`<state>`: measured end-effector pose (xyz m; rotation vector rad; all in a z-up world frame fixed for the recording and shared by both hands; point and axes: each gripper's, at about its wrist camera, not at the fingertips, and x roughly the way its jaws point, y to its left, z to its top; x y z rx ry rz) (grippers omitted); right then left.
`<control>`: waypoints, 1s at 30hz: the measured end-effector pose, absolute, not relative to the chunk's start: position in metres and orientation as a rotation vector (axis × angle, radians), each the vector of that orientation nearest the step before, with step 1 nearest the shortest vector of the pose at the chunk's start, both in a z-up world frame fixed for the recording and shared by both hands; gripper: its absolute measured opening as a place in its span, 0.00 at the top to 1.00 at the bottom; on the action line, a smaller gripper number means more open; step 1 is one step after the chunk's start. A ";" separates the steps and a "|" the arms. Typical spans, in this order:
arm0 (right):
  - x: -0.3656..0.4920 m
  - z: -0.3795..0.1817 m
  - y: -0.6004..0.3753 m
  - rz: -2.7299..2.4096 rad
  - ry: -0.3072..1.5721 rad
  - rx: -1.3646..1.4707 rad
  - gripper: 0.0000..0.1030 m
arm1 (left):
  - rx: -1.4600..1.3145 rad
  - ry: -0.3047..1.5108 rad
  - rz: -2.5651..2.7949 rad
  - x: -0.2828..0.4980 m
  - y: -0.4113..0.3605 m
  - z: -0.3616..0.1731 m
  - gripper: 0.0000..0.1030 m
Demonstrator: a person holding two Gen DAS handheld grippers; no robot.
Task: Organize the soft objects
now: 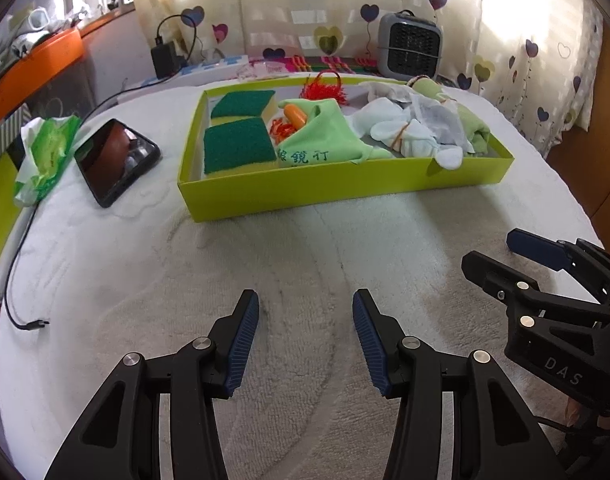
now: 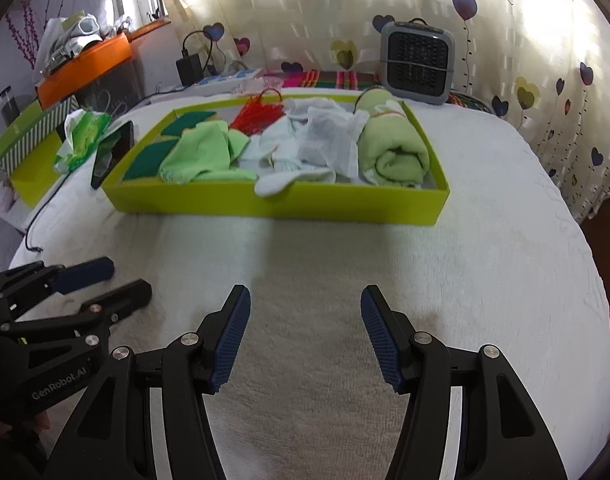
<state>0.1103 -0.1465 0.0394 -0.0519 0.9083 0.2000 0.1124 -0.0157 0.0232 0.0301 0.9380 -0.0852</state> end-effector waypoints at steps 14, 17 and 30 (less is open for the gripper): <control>0.105 0.034 -0.145 0.152 0.923 -0.102 0.35 | 0.028 0.888 -0.036 0.106 -0.021 0.020 0.50; 0.105 0.034 -0.146 0.152 0.925 -0.096 0.34 | 0.033 0.887 -0.034 0.106 -0.021 0.020 0.50; 0.105 0.033 -0.146 0.151 0.925 -0.097 0.32 | 0.035 0.887 -0.033 0.106 -0.022 0.020 0.50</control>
